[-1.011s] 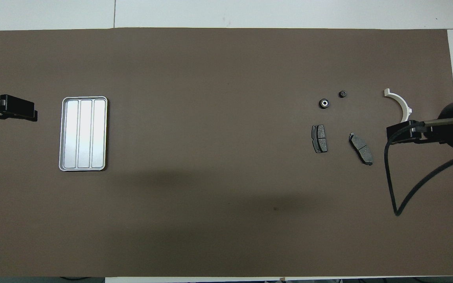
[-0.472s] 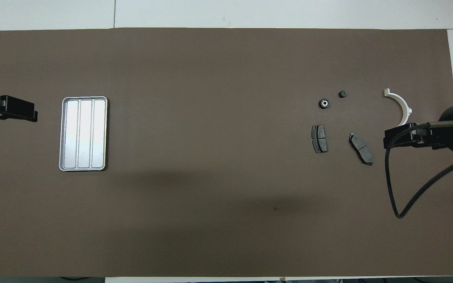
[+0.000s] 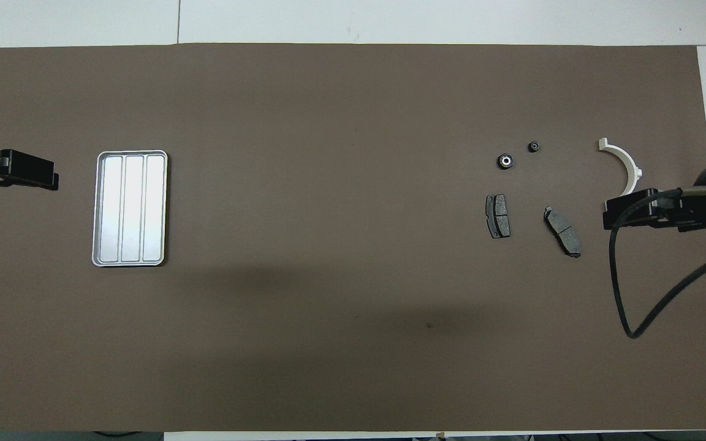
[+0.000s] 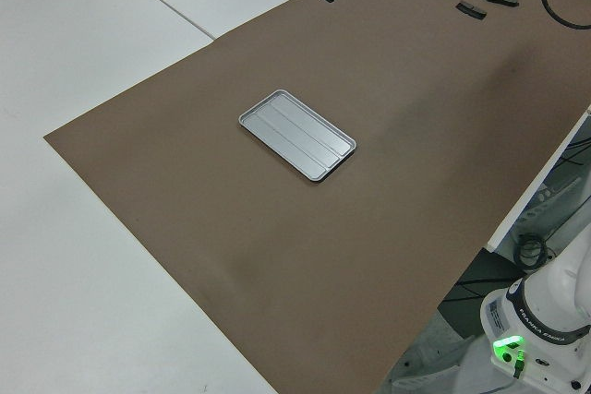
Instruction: Place bearing gear from tray to pile
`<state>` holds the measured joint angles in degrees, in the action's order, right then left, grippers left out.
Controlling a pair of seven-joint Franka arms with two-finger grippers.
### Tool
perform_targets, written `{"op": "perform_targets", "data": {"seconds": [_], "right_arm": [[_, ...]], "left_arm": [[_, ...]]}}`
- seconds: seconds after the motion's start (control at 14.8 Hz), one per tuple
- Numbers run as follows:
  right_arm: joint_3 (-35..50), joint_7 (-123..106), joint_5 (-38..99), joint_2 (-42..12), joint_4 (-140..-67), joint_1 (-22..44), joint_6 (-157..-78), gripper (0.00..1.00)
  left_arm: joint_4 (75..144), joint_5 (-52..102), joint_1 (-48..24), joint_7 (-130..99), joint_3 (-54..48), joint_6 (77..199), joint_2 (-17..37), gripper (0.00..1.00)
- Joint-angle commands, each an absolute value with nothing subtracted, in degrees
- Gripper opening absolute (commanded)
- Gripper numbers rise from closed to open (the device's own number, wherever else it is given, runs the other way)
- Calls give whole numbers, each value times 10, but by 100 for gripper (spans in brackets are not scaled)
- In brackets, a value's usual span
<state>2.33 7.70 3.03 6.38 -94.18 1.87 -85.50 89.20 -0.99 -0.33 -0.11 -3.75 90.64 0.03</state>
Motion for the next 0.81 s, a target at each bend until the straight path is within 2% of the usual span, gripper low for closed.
{"op": "perform_targets", "data": {"seconds": [0.0,0.74], "right_arm": [[21,84,31,69,-939,19,-850,100],[28,78,-12,69,-939,21,-872,100]], "left_arm": [[890,-3,-10,6,-31,911,1,100],[897,-3,-10,6,-31,915,-3,100]]}}
